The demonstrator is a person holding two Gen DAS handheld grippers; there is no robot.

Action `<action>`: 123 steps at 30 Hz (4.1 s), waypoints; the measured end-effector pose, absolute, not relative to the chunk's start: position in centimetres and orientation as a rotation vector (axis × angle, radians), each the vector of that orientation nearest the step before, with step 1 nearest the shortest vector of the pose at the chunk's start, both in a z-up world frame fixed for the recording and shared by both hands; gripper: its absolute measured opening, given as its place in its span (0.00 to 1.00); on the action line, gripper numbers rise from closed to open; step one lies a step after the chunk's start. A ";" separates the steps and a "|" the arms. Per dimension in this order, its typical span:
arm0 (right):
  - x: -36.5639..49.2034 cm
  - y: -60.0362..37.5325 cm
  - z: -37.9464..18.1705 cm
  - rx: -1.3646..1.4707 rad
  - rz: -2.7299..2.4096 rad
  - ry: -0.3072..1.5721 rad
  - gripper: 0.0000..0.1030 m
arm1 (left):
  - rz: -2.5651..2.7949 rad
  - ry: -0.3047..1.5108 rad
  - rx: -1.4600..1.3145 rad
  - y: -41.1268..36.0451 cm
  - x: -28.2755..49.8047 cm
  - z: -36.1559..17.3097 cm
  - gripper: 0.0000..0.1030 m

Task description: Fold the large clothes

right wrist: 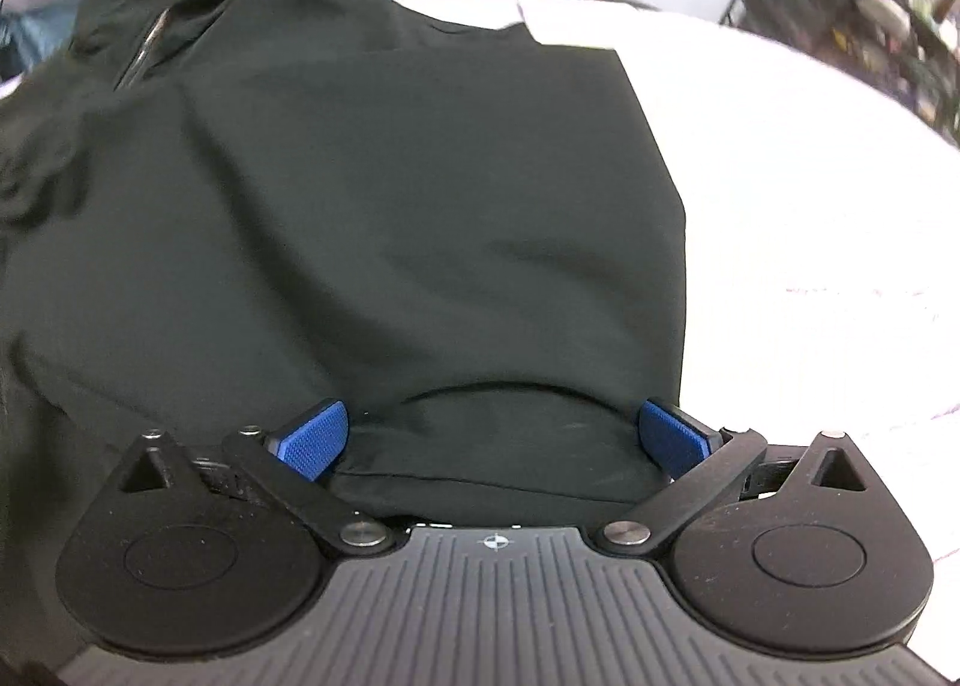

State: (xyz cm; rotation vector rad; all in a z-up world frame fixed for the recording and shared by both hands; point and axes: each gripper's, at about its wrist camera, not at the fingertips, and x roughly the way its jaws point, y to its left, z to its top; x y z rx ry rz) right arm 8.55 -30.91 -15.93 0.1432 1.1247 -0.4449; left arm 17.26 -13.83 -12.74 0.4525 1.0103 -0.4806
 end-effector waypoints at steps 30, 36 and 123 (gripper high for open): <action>10.4 -31.8 -15.1 0.128 -0.416 1.204 0.99 | -0.433 1.090 0.336 -8.6 18.2 -14.2 1.00; 6.9 -29.7 -10.6 0.227 -0.447 0.987 0.99 | -0.327 0.965 0.237 1.2 17.5 -9.7 1.00; 1.6 -21.0 -11.0 0.364 -0.294 1.109 0.99 | -0.027 0.842 -0.008 25.7 20.7 11.2 0.43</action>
